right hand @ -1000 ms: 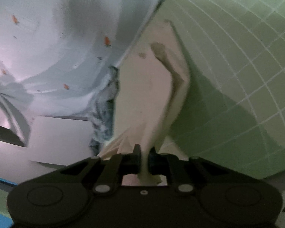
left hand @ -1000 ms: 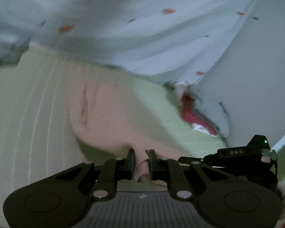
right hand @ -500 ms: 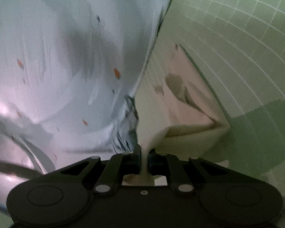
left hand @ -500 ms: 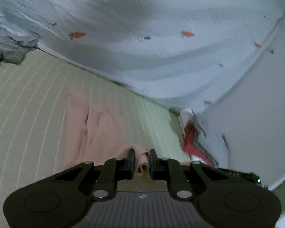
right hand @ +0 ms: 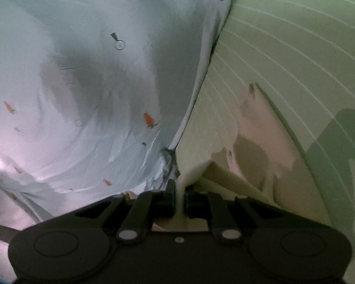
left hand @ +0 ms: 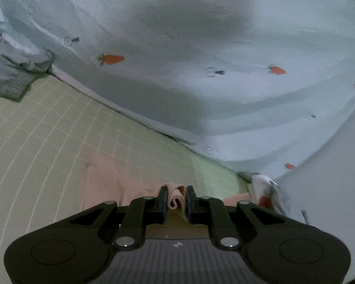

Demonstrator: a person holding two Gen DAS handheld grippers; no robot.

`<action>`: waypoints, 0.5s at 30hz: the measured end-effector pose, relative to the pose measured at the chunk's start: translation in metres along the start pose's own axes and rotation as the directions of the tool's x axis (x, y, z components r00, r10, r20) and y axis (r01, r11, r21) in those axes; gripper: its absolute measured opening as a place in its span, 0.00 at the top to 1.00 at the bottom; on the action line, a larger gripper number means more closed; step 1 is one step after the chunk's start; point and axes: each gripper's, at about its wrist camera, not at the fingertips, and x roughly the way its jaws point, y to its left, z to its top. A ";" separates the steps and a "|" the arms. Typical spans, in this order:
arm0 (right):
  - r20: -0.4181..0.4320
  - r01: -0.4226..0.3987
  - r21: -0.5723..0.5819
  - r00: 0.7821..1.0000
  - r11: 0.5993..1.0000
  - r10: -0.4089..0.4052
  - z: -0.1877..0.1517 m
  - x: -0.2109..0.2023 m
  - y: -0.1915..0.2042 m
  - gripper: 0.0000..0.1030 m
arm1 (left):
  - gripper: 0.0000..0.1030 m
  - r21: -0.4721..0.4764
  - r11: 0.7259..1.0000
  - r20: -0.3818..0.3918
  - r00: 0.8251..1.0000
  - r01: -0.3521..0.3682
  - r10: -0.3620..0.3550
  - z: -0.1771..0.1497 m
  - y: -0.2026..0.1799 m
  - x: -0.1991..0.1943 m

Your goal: Fold clothes

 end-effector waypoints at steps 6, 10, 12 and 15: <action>-0.048 0.136 0.059 0.990 0.989 -0.134 0.052 0.076 -0.037 0.91 | 0.84 -0.047 0.991 -0.067 0.990 -0.124 0.120 0.024 0.044 0.093; -0.095 0.219 0.121 0.973 0.968 -0.209 0.069 0.112 -0.068 0.91 | 0.84 -0.143 0.978 -0.117 0.984 -0.152 0.136 0.029 0.085 0.132; -0.109 0.217 0.142 0.973 0.966 -0.202 0.072 0.118 -0.076 0.91 | 0.84 -0.173 0.969 -0.129 0.979 -0.178 0.157 0.031 0.102 0.142; -0.122 0.206 0.135 0.974 0.969 -0.190 0.076 0.121 -0.078 0.91 | 0.81 -0.197 0.964 -0.126 0.980 -0.177 0.154 0.033 0.118 0.141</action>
